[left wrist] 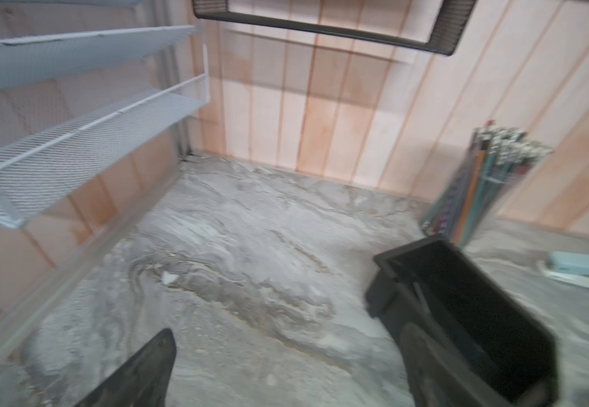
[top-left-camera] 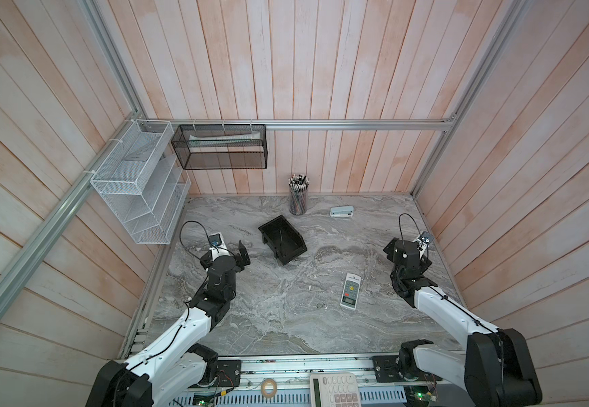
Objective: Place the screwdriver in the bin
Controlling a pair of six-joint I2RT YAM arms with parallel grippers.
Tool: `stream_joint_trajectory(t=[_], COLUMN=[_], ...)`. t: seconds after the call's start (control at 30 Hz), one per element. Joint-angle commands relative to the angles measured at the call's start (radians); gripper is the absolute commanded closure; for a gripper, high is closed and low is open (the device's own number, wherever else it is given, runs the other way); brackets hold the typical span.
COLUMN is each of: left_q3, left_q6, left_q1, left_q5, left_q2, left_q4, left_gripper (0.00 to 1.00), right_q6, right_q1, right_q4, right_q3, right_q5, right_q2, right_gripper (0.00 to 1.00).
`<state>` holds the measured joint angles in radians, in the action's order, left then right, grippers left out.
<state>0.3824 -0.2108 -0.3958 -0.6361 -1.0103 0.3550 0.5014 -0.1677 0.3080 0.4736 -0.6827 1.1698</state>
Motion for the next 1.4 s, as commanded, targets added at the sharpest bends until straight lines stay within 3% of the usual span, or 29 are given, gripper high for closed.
stream_joint_trajectory(t=[0.0, 0.1, 0.3, 0.4, 0.53, 0.63, 0.7, 0.77, 0.83, 0.93, 1.13, 1.23, 1.33, 1.37], left_q3=[-0.057, -0.091, -0.136, -0.136, -0.17, -0.161, -0.218, -0.224, -0.16, -0.15, -0.016, -0.05, -0.124, -0.111], left_q6=[0.112, 0.088, 0.045, 0.073, 0.085, 0.077, 0.072, 0.118, 0.11, 0.128, 0.155, 0.162, 0.177, 0.167], left_q1=[0.057, 0.128, 0.264, 0.286, 0.327, 0.34, 0.355, 0.351, 0.341, 0.339, 0.364, 0.372, 0.378, 0.377], left_q5=[-0.182, -0.146, -0.101, -0.05, 0.028, 0.094, 0.203, 0.208, 0.245, 0.262, 0.373, 0.427, 0.436, 0.443], left_q2=[-0.049, -0.111, -0.257, -0.281, -0.302, -0.3, -0.348, -0.456, -0.41, -0.46, -0.504, -0.497, -0.565, -0.539], left_q4=[0.284, 0.347, 0.47, 0.531, 0.646, 0.632, 0.796, 0.958, 0.749, 0.811, 0.597, 0.646, 0.866, 0.79], left_gripper=[0.0, 0.0, 0.0, 0.0, 0.0, 0.0, 0.0, 0.0, 0.0, 0.0, 0.0, 0.0, 0.0, 0.0], right_q6=[-0.061, -0.12, -0.357, -0.566, -0.958, -1.045, -1.021, -0.934, -0.82, -0.684, -0.595, -0.565, -0.542, -0.541], right_q1=[-0.011, -0.042, -0.171, -0.243, -0.352, -0.375, -0.373, -0.336, -0.277, -0.209, -0.161, -0.14, -0.119, -0.113], right_q4=[0.167, 0.284, 0.596, 0.93, 1.505, 1.565, 1.565, 1.564, 1.559, 1.487, 1.406, 1.356, 1.289, 1.27], right_q3=[-0.034, -0.051, -0.101, -0.168, -0.212, -0.159, -0.179, -0.241, -0.291, -0.348, -0.373, -0.376, -0.366, -0.36], right_q5=[-0.105, -0.168, -0.326, -0.38, -0.451, -0.452, -0.434, -0.401, -0.389, -0.34, -0.275, -0.231, -0.167, -0.149], right_q2=[0.031, 0.096, 0.252, 0.369, 0.587, 0.683, 0.664, 0.602, 0.547, 0.467, 0.404, 0.378, 0.355, 0.35], right_gripper=[0.02, 0.01, 0.01, 0.01, 0.01, 0.0, 0.0, 0.0, 0.0, 0.0, 0.0, 0.0, 0.0, 0.0])
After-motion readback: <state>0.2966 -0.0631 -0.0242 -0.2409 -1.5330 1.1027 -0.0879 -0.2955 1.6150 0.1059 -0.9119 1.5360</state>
